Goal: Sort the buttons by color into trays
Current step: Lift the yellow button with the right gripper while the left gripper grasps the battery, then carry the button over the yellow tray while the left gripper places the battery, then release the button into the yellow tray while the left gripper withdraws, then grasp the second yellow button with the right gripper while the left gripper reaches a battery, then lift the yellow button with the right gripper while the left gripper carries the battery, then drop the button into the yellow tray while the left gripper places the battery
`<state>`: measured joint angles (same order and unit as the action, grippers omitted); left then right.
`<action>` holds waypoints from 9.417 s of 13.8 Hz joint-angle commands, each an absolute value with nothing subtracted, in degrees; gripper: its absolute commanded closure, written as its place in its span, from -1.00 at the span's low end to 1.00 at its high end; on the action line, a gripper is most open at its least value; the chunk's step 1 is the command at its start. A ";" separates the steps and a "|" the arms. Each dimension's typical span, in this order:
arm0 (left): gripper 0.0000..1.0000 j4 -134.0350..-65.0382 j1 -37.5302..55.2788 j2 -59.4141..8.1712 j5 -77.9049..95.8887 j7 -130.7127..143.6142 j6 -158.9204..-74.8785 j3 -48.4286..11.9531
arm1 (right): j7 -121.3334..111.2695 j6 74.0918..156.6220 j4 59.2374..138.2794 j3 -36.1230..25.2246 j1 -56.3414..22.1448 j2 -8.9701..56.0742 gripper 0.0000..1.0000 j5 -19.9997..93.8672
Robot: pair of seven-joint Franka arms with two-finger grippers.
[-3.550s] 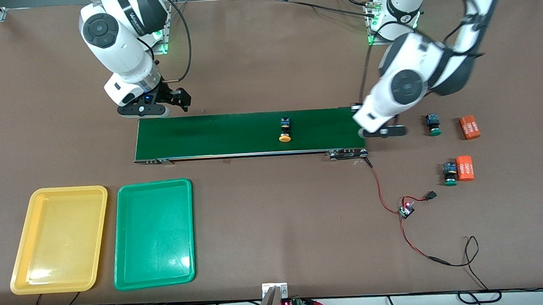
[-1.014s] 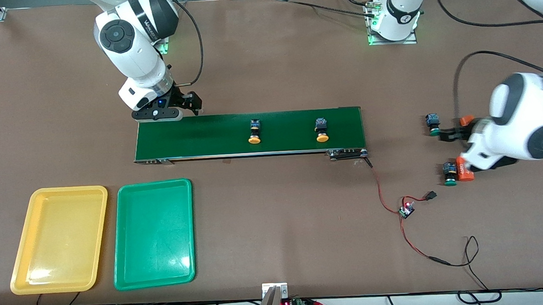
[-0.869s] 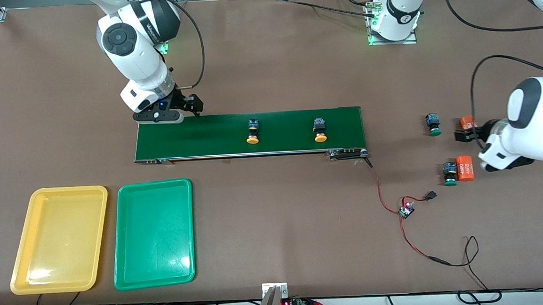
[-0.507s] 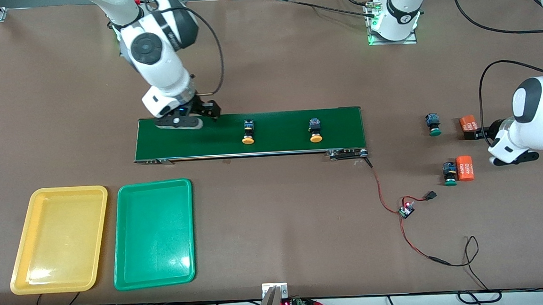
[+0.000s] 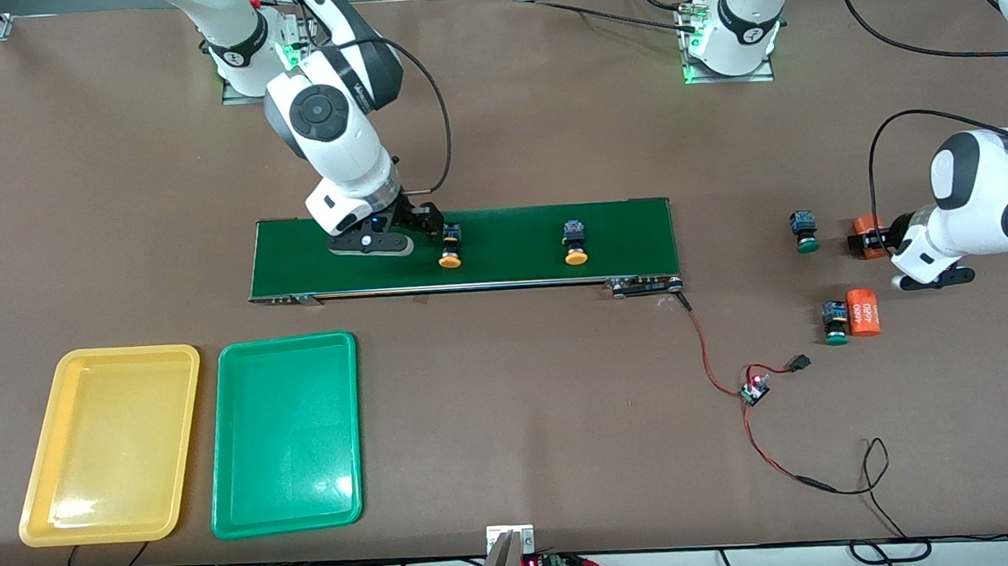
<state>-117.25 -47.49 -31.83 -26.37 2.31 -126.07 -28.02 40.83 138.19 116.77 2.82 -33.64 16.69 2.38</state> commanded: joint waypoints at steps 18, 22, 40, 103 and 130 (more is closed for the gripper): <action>0.82 -102.04 -36.07 -32.78 -19.42 -6.85 -90.52 -59.59 | 41.05 145.81 115.66 2.11 -35.51 23.99 0.62 2.02; 0.80 -102.83 -26.57 -34.62 -20.30 -10.17 -99.63 -59.24 | 36.06 140.22 113.66 -1.05 -34.63 20.40 0.86 2.02; -1.00 -105.04 -22.67 -37.10 -37.71 -19.95 -108.21 -57.30 | -11.22 118.21 91.33 -1.76 3.24 29.43 0.82 -0.42; 0.50 -87.73 -11.08 -32.61 5.01 -37.27 -106.30 -2.71 | 48.60 139.92 120.41 18.81 -16.26 19.25 -1.00 -12.21; -1.00 -107.68 -10.37 -21.11 -13.89 -40.47 -110.85 -38.51 | 4.78 124.63 98.62 17.41 12.47 29.08 0.72 -13.01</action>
<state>-108.54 -10.25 -26.43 -13.46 -44.15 -114.68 -39.80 10.20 125.69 101.17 17.20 10.32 27.40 -13.18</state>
